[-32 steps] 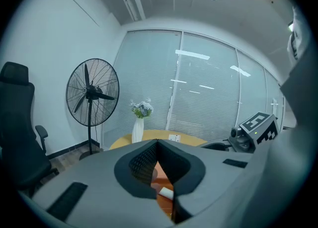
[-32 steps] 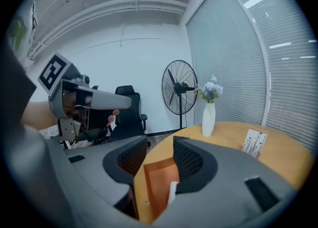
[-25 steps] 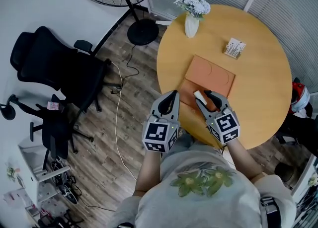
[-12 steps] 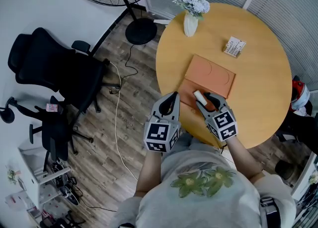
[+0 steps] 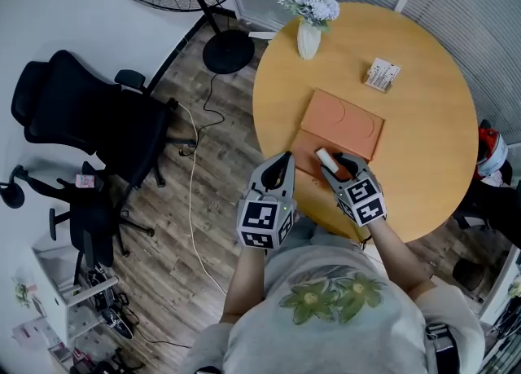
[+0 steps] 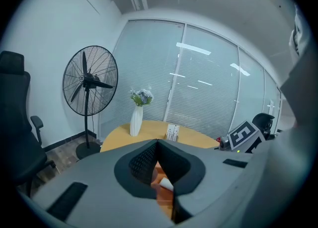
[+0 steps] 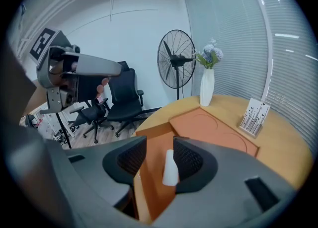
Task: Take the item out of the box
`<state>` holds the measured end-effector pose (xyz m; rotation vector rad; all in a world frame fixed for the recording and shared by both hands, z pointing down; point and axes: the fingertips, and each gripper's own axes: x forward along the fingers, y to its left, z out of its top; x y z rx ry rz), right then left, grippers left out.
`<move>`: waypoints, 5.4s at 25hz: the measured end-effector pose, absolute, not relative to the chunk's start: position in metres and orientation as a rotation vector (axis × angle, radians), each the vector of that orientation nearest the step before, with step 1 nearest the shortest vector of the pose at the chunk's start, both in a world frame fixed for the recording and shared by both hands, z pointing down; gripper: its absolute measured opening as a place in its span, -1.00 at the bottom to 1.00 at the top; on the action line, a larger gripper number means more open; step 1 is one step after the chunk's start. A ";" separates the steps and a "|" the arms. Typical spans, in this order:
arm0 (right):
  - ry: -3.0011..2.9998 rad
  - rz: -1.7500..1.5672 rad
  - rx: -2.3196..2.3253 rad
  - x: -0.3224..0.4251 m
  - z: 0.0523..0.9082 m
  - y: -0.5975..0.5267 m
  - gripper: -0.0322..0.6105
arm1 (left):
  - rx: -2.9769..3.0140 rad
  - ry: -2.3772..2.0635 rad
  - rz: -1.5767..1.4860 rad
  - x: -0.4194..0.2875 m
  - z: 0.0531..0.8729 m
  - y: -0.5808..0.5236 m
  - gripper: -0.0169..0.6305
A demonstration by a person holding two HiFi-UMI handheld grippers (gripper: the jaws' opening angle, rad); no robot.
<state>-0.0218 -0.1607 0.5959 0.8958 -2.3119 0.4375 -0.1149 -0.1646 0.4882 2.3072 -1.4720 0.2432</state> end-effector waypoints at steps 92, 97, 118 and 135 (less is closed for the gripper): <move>-1.979 0.425 0.733 -0.010 0.707 -0.171 -0.47 | 2.264 -1.427 0.354 -0.112 0.520 -0.170 -0.95; -1.985 0.406 0.726 -0.011 0.703 -0.168 -0.47 | 2.264 -1.430 0.352 -0.113 0.519 -0.167 -0.95; -2.085 0.385 0.761 -0.016 0.663 -0.167 -0.47 | 2.259 -1.440 0.341 -0.113 0.518 -0.169 -0.95; -2.192 0.341 0.793 -0.024 0.613 -0.164 -0.47 | 2.273 -1.432 0.332 -0.108 0.514 -0.163 -0.95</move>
